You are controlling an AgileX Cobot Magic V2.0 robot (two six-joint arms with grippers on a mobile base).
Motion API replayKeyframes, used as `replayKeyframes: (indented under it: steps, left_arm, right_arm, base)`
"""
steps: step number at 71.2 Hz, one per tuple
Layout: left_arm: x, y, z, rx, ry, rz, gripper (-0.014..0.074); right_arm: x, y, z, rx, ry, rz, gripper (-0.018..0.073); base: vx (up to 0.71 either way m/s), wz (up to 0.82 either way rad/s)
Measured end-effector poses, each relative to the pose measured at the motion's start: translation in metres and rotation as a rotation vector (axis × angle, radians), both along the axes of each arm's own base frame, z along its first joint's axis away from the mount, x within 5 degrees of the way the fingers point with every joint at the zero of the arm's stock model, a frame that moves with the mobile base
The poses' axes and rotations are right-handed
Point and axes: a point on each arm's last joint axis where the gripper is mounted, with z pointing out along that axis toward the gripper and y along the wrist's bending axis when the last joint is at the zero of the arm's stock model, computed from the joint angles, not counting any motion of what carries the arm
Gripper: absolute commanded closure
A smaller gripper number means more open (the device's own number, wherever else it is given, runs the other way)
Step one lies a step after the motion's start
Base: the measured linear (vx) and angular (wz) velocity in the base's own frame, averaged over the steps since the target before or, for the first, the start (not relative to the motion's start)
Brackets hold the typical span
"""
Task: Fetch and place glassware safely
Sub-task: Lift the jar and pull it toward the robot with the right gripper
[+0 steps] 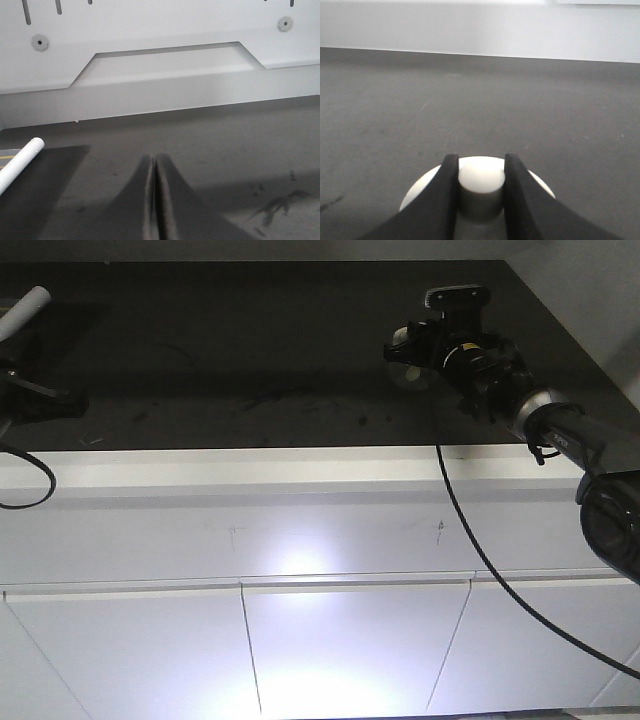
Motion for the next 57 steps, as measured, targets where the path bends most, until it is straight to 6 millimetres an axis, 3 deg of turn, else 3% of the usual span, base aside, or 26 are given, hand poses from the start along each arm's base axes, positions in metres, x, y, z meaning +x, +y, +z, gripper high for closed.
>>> replayKeyframes:
  steps: [25,48,57]
  left_arm:
    - [0.000,0.000,0.000,0.000,0.000,0.000,0.0603]
    - [0.000,0.000,0.000,0.000,0.000,0.000,0.0603]
    - [0.000,0.000,0.000,0.000,0.000,0.000,0.0603]
  right_arm:
    - [-0.001,0.000,0.006,-0.012,-0.005,-0.001,0.0567]
    - [-0.009,0.002,0.038,-0.065,0.016,-0.011,0.0566]
    - [-0.015,0.013,0.048,-0.083,0.040,-0.004,0.0566]
  base:
    - [0.00,0.00]
    - [0.00,0.00]
    - [0.00,0.00]
